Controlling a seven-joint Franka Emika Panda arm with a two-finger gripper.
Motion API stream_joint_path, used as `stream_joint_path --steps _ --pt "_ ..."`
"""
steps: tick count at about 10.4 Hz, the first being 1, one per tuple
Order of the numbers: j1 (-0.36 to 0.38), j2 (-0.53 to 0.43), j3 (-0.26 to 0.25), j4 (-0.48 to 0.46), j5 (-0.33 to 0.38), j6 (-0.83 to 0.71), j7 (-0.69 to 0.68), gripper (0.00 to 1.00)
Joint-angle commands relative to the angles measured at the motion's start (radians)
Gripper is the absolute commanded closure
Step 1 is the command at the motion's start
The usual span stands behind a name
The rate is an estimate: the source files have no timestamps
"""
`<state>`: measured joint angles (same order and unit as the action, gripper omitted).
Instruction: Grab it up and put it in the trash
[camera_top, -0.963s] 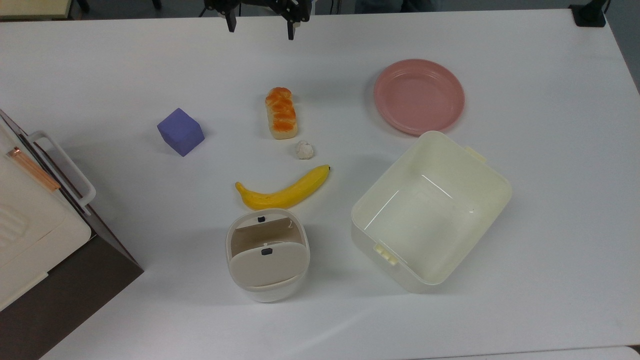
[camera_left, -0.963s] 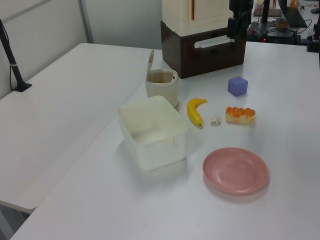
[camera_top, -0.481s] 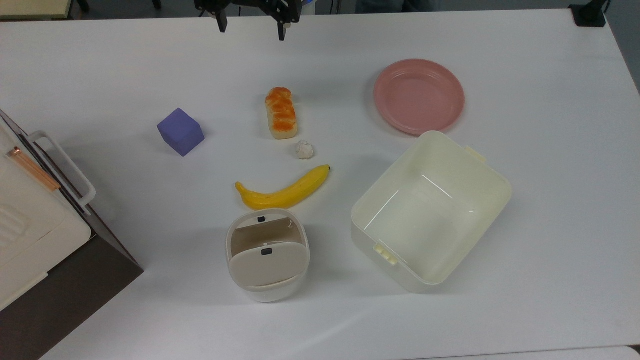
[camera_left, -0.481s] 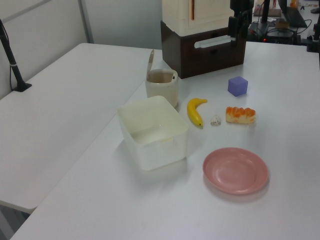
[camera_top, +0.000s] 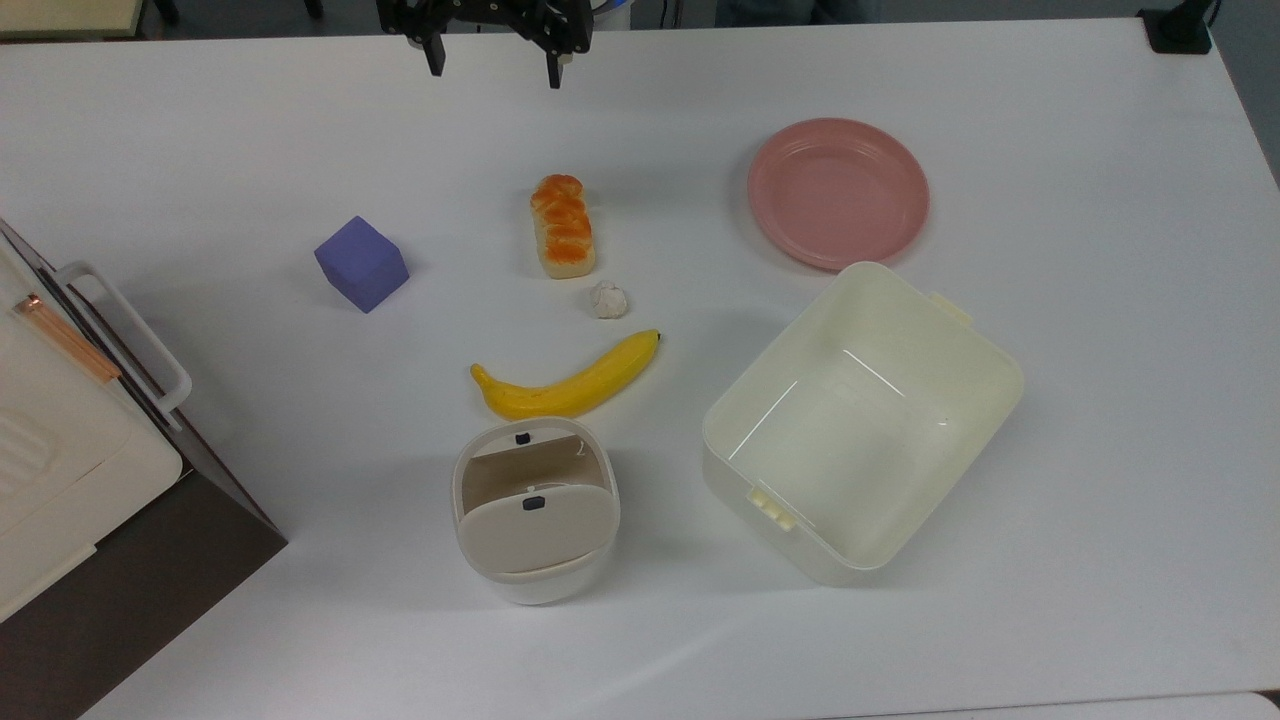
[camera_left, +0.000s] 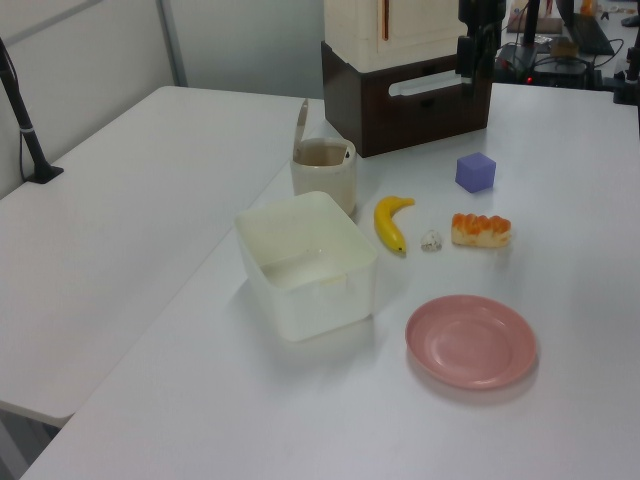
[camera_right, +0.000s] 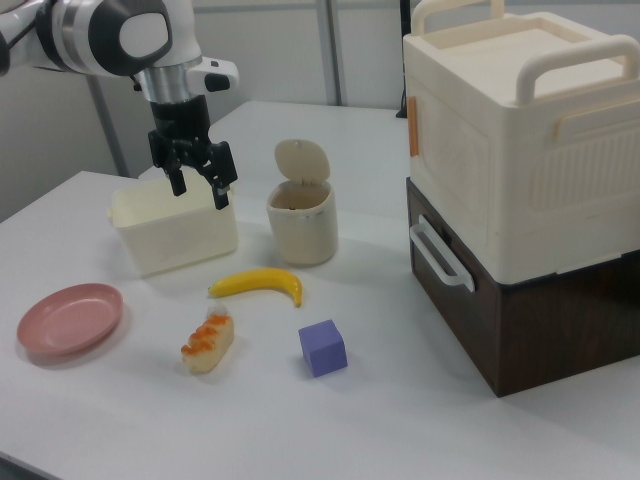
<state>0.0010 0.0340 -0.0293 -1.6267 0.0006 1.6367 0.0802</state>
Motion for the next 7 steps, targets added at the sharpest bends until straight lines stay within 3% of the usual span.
stream_joint_path --steps 1,5,7 --pt "0.007 0.030 0.005 0.016 0.022 -0.027 -0.080 0.00" --pt "0.036 0.107 0.009 0.008 0.019 -0.018 -0.108 0.00" --pt "0.057 0.162 0.009 -0.036 0.022 0.061 -0.108 0.00"
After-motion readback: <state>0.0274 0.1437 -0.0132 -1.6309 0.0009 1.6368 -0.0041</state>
